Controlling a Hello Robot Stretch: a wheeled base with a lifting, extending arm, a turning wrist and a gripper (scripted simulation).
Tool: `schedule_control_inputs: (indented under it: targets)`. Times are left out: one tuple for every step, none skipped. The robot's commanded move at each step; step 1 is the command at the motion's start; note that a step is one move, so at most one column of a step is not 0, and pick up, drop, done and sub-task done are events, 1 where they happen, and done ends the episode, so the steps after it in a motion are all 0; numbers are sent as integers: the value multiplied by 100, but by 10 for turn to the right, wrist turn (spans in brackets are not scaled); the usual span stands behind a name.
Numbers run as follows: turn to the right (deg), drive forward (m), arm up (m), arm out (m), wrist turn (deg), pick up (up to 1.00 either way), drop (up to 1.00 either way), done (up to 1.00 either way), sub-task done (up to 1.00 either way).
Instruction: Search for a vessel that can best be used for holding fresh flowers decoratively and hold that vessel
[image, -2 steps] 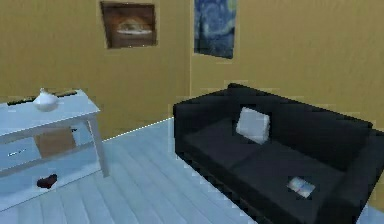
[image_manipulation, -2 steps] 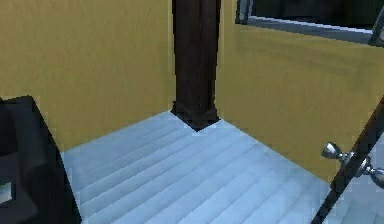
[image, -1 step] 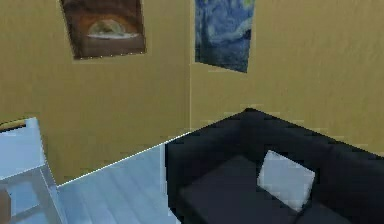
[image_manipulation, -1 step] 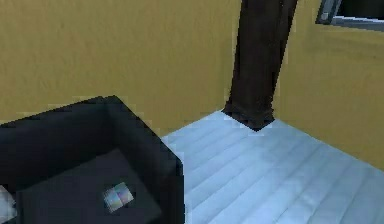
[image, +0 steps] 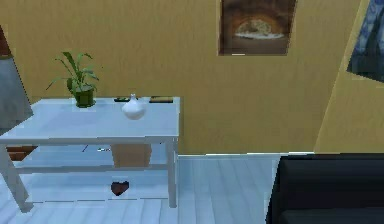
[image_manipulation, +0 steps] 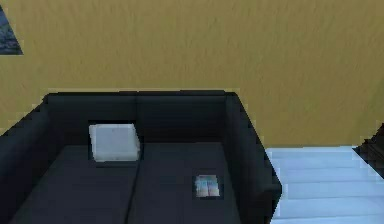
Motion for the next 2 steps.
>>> schedule_control_inputs:
  targets:
    - [0,40,0,0,0,0,0,0,0]
    - [-330,0,0,0,0,0,0,0,0]
